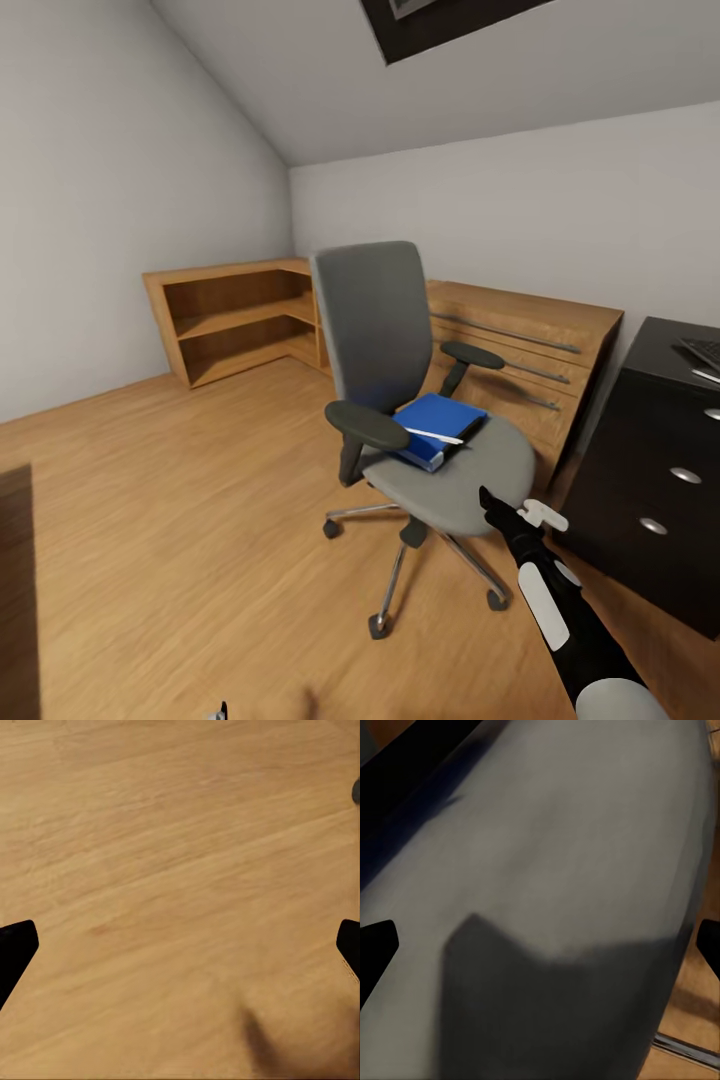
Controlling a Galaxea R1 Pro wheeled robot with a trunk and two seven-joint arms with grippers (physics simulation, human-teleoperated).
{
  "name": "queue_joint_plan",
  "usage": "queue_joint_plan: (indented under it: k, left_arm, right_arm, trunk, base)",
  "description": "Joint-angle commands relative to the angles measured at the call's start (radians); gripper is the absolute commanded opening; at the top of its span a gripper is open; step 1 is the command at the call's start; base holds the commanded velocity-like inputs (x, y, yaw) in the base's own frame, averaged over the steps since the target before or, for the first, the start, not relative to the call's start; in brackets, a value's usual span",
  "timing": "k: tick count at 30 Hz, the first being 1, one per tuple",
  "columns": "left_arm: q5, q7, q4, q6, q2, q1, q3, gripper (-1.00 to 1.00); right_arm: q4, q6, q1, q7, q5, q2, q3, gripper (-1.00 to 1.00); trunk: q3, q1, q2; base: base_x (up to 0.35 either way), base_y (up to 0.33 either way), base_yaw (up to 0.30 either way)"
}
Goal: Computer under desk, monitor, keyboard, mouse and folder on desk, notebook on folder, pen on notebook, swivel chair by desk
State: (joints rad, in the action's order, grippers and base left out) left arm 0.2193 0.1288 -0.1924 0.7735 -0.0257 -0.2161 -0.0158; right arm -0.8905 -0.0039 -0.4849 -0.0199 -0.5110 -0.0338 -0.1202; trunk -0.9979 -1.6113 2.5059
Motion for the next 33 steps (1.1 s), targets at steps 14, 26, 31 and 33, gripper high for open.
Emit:
queue_joint_plan:
  k: [14, 26, 31, 33]
  left_arm:
    - [0.0, 0.002, 0.001, 0.003, 0.0, -0.001, -0.001, 1.0]
    - [0.0, 0.002, 0.001, 0.003, 0.0, -0.001, -0.001, 1.0]
    - [0.0, 0.002, 0.001, 0.003, 0.0, 0.0, -0.001, 1.0]
    - [0.0, 0.002, 0.001, 0.003, 0.0, -0.001, -0.001, 1.0]
  right_arm:
    - [0.07, -0.001, 0.0, 0.0, -0.015, 0.001, 0.004, 1.0]
    - [0.073, 0.0, 0.0, 0.0, -0.016, 0.002, 0.006, 1.0]
    - [0.073, 0.0, 0.0, -0.002, -0.016, 0.01, 0.008, 1.0]
    - [0.073, -0.001, 0.0, -0.002, -0.016, 0.012, 0.008, 1.0]
  trunk:
    - [-0.001, 0.0, 0.0]
    - [-0.001, 0.0, 0.0]
    - [-0.003, 0.0, 0.0]
    - [-0.004, 0.0, 0.0]
  base:
    - [0.057, -0.07, 0.0]
    - [0.0, -0.073, 0.0]
    - [0.0, -0.003, 0.099]
    - [0.0, -0.001, 0.204]
